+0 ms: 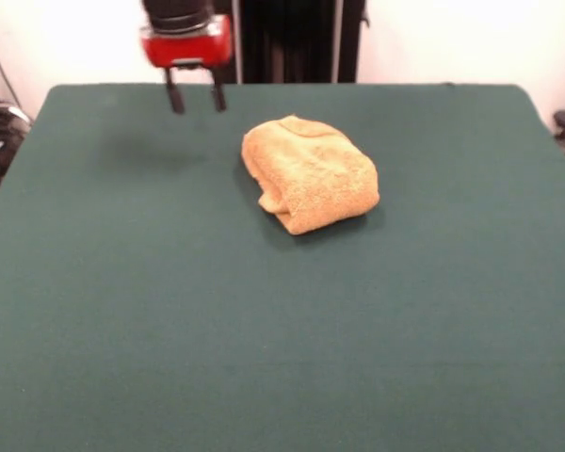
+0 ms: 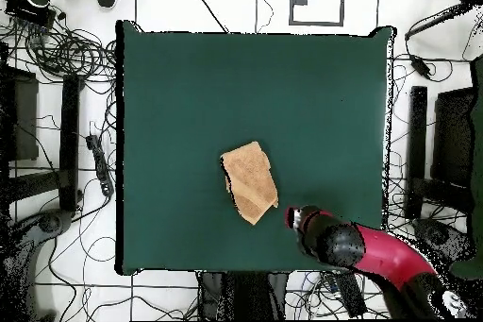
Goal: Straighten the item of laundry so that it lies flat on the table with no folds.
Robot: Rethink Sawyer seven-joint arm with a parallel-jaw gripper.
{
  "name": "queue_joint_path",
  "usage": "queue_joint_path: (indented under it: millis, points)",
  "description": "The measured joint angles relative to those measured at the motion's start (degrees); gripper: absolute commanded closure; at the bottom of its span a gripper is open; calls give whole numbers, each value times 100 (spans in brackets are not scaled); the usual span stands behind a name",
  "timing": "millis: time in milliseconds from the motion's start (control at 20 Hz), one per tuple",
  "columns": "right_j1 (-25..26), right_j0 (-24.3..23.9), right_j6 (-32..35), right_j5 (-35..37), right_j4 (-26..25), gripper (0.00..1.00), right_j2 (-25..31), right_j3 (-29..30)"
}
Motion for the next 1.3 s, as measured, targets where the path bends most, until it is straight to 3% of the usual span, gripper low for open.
queue_joint_path:
  millis: [350,700,950,1150,1300]
  points:
    - [-648,1141,153,1,802,0,-223,289]
    - [-1090,1413,243,-6,1255,0,-398,408]
    - [-698,1574,246,-296,1299,0,-785,397]
    - [-102,1685,275,-711,1391,0,-1073,398]
    - [530,1687,455,-1297,1734,0,-1141,494]
